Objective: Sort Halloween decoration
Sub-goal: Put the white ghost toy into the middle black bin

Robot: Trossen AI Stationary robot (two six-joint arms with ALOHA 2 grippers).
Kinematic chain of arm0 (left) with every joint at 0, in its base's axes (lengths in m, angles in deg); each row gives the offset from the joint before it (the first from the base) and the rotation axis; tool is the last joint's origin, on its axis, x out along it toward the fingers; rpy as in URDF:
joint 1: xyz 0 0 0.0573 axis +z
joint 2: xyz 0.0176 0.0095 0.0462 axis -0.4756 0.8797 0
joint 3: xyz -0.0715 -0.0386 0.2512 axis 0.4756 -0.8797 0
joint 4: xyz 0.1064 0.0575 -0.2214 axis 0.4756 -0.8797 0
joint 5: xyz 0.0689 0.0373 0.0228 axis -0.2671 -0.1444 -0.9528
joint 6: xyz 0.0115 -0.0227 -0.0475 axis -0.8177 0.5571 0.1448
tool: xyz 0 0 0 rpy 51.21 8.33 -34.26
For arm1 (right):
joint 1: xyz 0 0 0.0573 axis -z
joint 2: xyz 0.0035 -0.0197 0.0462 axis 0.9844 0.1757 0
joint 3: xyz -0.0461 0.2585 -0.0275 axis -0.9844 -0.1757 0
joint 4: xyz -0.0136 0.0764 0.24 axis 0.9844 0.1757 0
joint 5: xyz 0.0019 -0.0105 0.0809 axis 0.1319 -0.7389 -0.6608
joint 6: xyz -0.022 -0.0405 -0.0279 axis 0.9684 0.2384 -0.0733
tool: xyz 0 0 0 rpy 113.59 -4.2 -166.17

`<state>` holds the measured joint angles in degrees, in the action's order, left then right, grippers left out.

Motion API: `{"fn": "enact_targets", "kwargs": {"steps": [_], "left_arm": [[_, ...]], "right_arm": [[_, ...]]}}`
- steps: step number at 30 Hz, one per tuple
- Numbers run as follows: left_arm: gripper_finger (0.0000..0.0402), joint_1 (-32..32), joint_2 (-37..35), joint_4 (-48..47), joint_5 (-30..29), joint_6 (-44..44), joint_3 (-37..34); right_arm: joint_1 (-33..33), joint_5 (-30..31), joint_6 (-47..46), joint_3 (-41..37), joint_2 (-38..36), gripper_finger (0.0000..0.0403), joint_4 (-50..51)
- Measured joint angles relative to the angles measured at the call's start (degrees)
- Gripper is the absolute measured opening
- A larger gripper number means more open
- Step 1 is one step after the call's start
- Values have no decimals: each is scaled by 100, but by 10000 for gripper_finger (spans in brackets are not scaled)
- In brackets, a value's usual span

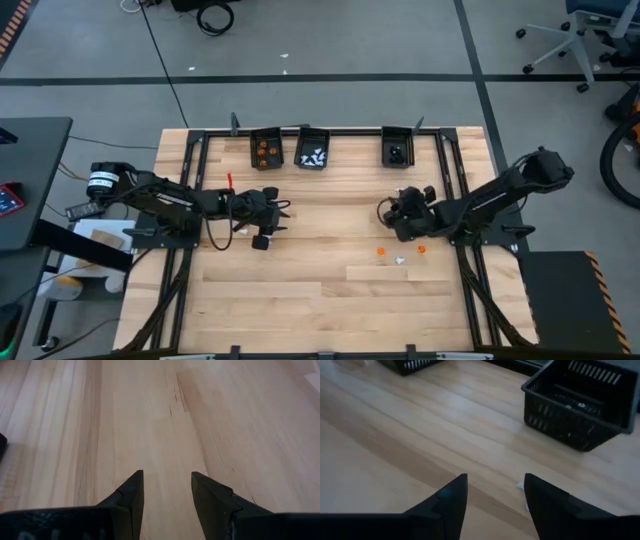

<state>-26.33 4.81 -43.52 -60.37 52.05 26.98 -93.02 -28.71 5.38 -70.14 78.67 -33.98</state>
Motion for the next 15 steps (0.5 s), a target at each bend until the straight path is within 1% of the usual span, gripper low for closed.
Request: {"fn": "enact_targets", "kwargs": {"steps": [4,7,9,11,13,15], "left_arm": [[144,0,0,72,0,0,0],[144,0,0,95,0,-29,0],[144,0,0,90,0,-34,0],[144,0,0,92,0,-72,0],[144,0,0,92,0,-81,0],[144,0,0,87,0,-81,0]], "right_arm": [[-3,120,243,-585,150,232,-1197],[-2,191,544,-824,192,256,-1739],[11,281,756,-935,200,269,-1826],[12,526,832,-1023,252,278,-1838],[12,849,850,-1109,346,280,-1851],[12,1021,851,-1219,475,279,-1912]]}}
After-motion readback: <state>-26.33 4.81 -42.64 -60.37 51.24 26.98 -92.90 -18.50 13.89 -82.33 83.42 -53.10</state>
